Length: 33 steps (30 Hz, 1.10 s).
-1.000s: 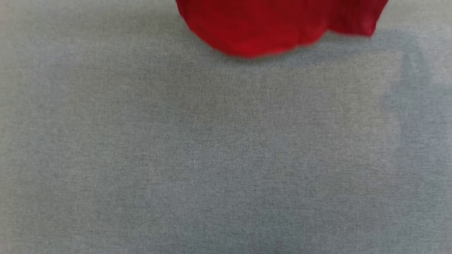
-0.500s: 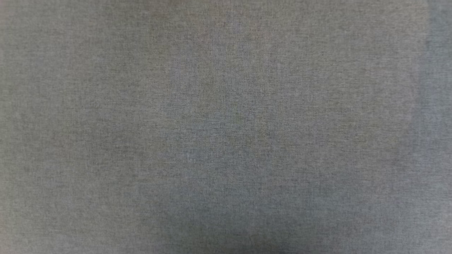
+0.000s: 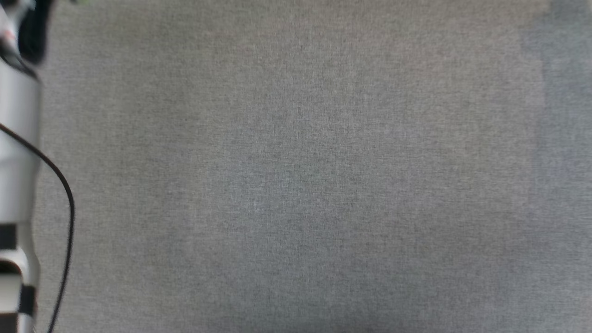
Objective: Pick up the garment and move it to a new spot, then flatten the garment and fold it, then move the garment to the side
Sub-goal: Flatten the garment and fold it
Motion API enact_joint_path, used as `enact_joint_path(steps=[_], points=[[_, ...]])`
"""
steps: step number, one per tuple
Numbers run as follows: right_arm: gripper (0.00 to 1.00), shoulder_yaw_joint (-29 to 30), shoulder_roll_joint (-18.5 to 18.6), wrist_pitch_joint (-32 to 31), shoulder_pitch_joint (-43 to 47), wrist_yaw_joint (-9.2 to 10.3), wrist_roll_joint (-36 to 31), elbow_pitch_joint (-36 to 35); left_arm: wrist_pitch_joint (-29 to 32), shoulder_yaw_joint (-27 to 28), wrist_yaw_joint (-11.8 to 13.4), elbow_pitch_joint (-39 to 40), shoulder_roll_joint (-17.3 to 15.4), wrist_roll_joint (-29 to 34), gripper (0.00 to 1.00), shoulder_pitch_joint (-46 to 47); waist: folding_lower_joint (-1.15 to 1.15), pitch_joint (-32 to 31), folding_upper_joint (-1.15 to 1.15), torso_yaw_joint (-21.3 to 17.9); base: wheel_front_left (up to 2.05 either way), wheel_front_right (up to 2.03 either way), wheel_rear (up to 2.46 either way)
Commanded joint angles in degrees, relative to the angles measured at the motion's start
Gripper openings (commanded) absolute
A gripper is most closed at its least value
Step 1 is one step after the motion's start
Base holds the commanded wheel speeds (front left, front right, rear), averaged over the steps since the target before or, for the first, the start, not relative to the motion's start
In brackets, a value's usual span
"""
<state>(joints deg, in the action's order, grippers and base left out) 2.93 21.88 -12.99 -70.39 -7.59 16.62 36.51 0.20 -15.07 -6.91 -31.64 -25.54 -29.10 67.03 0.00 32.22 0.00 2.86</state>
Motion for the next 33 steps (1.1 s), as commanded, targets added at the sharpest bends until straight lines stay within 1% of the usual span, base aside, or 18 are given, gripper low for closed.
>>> enact_joint_path(steps=[1,6,10,14,19,27,33], points=[[0.00,-0.4,0.5,-0.5,2.8,0.10,1.0,0.4,-0.6,-0.1,-0.2,-0.5,0.2,-1.1,0.00,-3.3,0.00,-4.0,0.00,0.0,0.00,0.00,0.00],[0.00,-1.7,1.5,-3.8,11.4,0.10,3.3,1.3,-0.6,-0.5,-0.2,-1.3,0.5,-2.8,0.00,-12.3,0.00,-8.5,0.00,0.0,0.00,0.00,0.00],[0.00,-1.1,2.5,-5.4,17.9,0.10,4.7,1.9,0.4,-1.1,-0.3,-1.1,0.3,-4.4,0.00,-19.4,0.00,-11.8,0.00,0.0,0.00,0.00,0.00],[0.00,-0.8,2.7,-7.0,24.2,0.10,6.2,2.5,3.3,-1.6,-0.3,-1.3,-0.2,-6.2,0.00,-26.1,0.00,-15.1,0.00,0.0,0.00,0.00,0.00],[0.00,0.3,3.0,-8.7,29.9,0.10,8.1,2.2,6.5,-1.7,0.2,-0.3,-0.7,-8.2,0.00,-33.0,0.00,-18.3,0.00,-0.2,0.00,0.00,0.00],[0.00,2.0,3.8,-13.2,40.0,0.10,11.8,-0.2,11.7,-2.0,1.3,3.4,-1.3,-11.8,0.00,-43.7,0.00,-23.7,0.00,-0.5,0.00,0.00,0.00],[0.00,4.0,3.5,-18.6,48.8,0.10,14.1,-4.9,15.5,-2.1,3.1,9.6,-2.2,-14.1,0.00,-52.1,0.00,-27.1,0.00,-0.6,0.00,0.00,0.00]])
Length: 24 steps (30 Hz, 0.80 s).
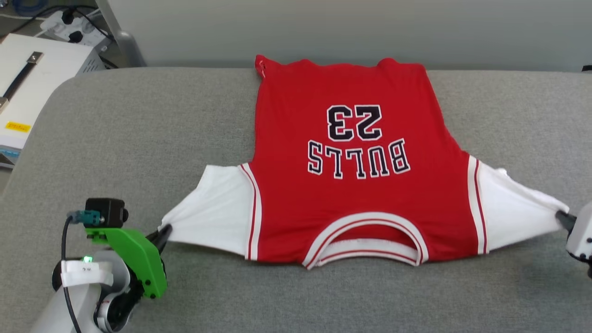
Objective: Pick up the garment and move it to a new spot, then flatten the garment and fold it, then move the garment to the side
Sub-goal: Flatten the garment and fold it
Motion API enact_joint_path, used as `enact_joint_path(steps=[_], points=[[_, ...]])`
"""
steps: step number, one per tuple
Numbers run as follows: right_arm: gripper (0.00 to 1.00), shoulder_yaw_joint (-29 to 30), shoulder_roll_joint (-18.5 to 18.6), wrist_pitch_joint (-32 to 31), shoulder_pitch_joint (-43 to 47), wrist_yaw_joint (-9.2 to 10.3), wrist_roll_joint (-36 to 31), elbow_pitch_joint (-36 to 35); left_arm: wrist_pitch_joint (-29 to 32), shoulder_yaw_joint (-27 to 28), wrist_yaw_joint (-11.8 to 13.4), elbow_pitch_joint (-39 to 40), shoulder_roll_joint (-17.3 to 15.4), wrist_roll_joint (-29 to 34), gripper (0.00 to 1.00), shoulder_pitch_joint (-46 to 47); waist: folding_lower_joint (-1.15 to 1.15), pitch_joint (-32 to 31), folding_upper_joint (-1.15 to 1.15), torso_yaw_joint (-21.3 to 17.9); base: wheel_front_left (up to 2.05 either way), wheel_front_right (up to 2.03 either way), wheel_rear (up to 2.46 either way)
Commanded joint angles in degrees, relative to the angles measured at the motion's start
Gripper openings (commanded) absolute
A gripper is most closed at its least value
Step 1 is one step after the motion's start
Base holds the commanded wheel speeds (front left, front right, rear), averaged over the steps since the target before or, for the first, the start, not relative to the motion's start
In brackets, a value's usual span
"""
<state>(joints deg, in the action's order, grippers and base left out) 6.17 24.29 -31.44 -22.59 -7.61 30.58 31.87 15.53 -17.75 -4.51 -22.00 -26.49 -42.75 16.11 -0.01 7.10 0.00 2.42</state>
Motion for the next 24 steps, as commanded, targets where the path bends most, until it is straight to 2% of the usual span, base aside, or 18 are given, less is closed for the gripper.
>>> enact_joint_path(steps=[1,11,17,24], points=[[0.00,1.4,1.0,-1.2,2.6,0.12,0.5,-1.2,1.0,0.6,1.1,1.3,-1.6,-0.8,0.00,-2.7,0.01,-2.6,0.00,-0.2,0.00,0.00,0.00],[0.00,9.0,-1.4,-12.9,15.5,0.12,0.7,-12.2,5.2,0.7,3.9,14.3,-5.0,-3.3,0.00,-16.5,0.01,-5.7,0.00,-0.4,0.00,0.00,0.00],[0.00,12.8,-4.4,-17.9,22.8,0.12,-0.6,-20.8,6.3,-0.4,5.8,19.9,-4.4,-3.8,0.00,-21.4,0.01,-5.6,0.00,-0.3,0.00,0.00,0.00],[0.00,15.1,-7.5,-21.0,24.0,0.12,-2.1,-26.6,7.5,-1.1,6.5,24.0,-4.1,-4.1,0.00,-21.4,0.01,-3.7,0.00,-0.1,0.00,0.00,0.00]])
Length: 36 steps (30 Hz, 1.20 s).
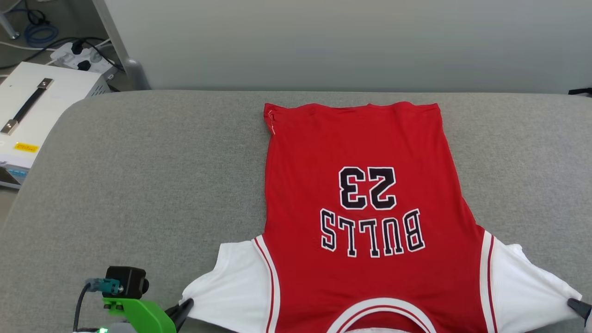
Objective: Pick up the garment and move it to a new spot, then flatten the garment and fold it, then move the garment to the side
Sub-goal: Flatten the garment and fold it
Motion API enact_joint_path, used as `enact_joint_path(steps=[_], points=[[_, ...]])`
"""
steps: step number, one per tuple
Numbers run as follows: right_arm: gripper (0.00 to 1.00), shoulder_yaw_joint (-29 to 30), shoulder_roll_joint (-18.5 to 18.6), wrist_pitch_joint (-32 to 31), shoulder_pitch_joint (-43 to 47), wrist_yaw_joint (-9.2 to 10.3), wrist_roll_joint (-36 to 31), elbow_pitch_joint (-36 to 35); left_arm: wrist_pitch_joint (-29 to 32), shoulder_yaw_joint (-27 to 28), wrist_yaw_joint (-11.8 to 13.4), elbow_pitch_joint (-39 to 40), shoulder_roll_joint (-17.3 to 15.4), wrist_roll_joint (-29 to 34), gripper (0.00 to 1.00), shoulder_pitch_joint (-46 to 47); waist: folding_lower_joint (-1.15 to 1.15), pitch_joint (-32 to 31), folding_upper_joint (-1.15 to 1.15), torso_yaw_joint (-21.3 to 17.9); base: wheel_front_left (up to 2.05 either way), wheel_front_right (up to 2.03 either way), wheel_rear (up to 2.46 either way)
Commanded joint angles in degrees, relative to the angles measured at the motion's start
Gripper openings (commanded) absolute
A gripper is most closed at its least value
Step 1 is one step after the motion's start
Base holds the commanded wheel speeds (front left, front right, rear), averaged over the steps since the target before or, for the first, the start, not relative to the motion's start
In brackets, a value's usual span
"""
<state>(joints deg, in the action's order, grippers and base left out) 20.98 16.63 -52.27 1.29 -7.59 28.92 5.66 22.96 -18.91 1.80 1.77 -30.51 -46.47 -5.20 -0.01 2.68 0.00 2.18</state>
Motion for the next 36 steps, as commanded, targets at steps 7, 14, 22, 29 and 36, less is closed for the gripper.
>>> enact_joint_path(steps=[7,14,22,29,36], points=[[1.00,-1.0,0.6,-3.5,-4.7,0.10,0.7,-6.6,4.9,-2.0,0.6,7.2,-1.8,0.4,0.00,1.5,0.01,5.8,0.00,1.8,0.00,0.00,0.00],[1.00,-4.0,1.2,-9.2,-16.9,0.10,2.3,-11.8,7.6,-2.9,2.2,16.8,-2.4,1.6,0.00,3.1,0.01,13.6,0.00,5.6,0.00,0.00,0.00],[1.00,-5.6,4.7,-15.9,-35.0,0.10,-0.9,-8.0,8.1,-4.3,3.1,23.3,-1.9,4.3,0.00,5.6,0.01,23.3,0.00,12.3,0.00,0.00,0.00],[1.00,-5.7,7.8,-17.5,-48.5,0.10,-6.1,1.0,7.6,-6.9,2.1,25.2,-0.1,5.6,0.00,7.3,0.01,29.0,0.00,17.3,0.00,0.00,0.00],[1.00,-6.8,10.7,-16.4,-56.4,0.10,-11.1,9.3,6.5,-8.5,0.9,24.6,1.5,6.2,0.00,9.1,0.01,32.1,0.00,20.8,0.00,0.00,0.00]])
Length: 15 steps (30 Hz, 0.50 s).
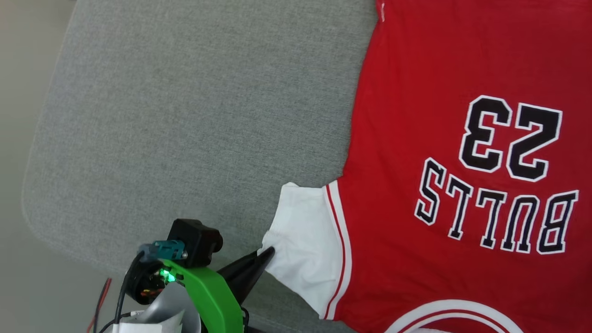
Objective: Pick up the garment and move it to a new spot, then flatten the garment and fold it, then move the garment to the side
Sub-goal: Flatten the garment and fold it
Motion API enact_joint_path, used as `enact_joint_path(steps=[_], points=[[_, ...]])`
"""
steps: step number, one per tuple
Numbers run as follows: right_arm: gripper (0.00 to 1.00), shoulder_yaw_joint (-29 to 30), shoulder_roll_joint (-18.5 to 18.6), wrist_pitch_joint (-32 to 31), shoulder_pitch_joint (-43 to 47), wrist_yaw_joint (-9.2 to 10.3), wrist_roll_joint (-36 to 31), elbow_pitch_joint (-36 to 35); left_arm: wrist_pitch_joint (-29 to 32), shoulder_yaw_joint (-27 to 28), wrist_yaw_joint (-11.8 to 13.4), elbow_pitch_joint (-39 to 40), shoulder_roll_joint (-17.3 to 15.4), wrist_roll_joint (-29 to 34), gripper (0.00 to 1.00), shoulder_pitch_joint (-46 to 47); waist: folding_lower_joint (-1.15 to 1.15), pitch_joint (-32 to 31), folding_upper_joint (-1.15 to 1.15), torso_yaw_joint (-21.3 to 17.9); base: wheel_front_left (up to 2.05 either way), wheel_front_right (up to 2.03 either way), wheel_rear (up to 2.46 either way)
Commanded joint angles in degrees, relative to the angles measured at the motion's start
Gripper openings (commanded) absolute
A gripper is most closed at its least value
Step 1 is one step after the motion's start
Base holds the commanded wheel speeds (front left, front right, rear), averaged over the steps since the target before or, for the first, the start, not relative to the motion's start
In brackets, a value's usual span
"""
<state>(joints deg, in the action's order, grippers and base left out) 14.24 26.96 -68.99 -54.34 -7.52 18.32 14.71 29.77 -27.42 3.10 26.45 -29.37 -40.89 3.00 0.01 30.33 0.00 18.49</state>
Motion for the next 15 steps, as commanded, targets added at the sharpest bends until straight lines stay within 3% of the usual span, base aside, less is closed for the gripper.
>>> enact_joint_path(steps=[1,13,14,15], points=[[1.00,-0.1,0.7,0.5,-1.4,0.03,-1.1,1.2,-0.4,-0.1,-0.5,-0.2,0.5,0.6,0.00,1.0,-0.01,4.7,0.00,4.8,0.00,0.00,0.00],[0.99,-2.2,2.5,2.4,-1.7,0.03,-3.0,8.1,-2.1,-0.7,-1.4,-2.3,1.8,0.7,0.00,2.5,-0.01,6.4,0.00,6.0,0.00,0.00,0.00],[0.45,-2.5,2.5,2.3,-1.4,0.03,-2.8,8.2,-2.1,-0.8,-1.4,-2.4,1.8,0.7,0.00,2.6,-0.01,6.4,0.00,6.0,0.00,0.00,0.00],[0.04,-2.8,2.6,2.3,-1.1,0.03,-2.5,8.2,-2.2,-0.8,-1.4,-2.5,1.9,0.7,0.00,2.7,-0.01,6.3,0.00,5.9,0.00,0.00,0.00]])
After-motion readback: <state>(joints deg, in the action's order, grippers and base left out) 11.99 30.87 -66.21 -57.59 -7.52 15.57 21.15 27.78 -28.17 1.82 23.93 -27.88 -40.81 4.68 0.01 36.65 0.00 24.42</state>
